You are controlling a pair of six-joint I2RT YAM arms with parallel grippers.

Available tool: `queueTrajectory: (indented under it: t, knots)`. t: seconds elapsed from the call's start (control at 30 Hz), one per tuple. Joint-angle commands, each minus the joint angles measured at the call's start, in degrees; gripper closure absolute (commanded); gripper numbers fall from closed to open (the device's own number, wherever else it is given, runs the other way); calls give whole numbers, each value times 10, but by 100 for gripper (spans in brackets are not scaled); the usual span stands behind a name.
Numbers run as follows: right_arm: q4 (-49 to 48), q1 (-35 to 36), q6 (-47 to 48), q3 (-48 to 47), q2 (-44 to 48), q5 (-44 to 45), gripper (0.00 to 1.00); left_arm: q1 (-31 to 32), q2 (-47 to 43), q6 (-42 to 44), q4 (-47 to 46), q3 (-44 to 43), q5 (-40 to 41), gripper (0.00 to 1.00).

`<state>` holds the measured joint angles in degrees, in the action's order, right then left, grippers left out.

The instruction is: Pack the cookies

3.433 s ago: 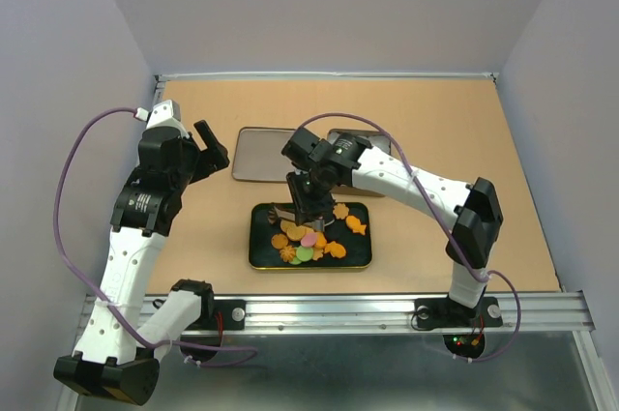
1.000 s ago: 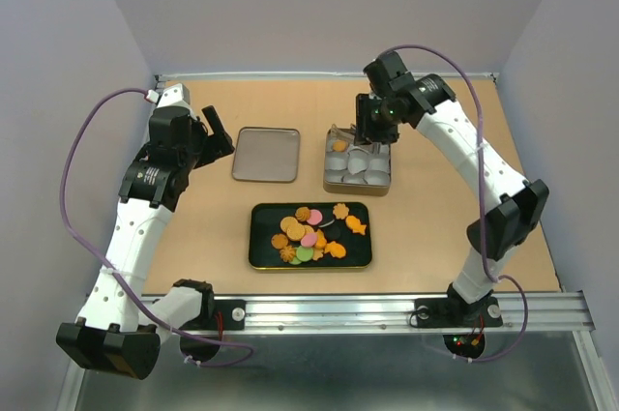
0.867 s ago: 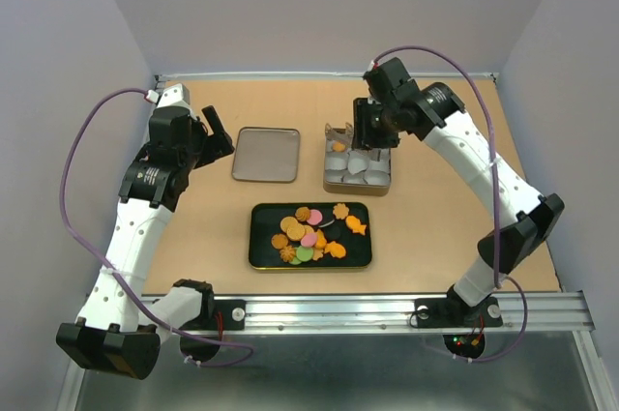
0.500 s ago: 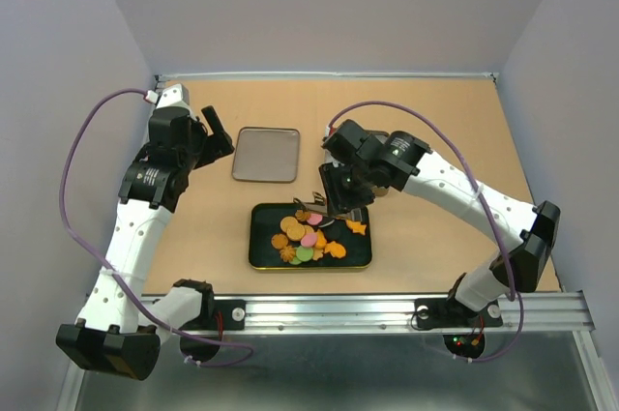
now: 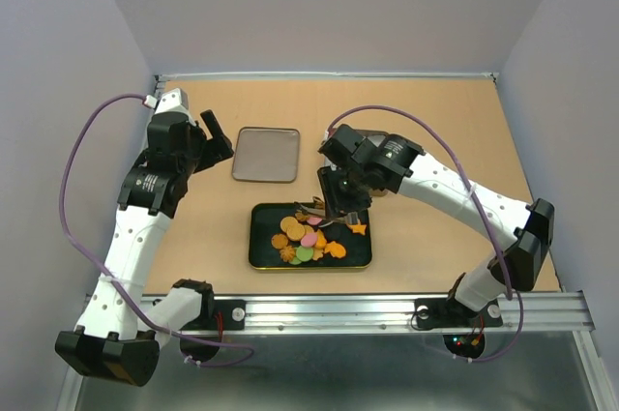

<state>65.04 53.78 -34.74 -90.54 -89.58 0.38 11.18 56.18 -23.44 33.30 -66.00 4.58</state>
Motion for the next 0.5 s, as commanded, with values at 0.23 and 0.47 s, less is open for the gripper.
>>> queueTrajectory:
  t: [0.23, 0.47]
  knots:
    - [-40, 15, -6, -10, -39, 0, 52, 2, -27, 6, -15, 19, 6, 11]
    - [-41, 19, -6, -21, -65, 1, 52, 2, -26, 19, -17, 23, 15, 11]
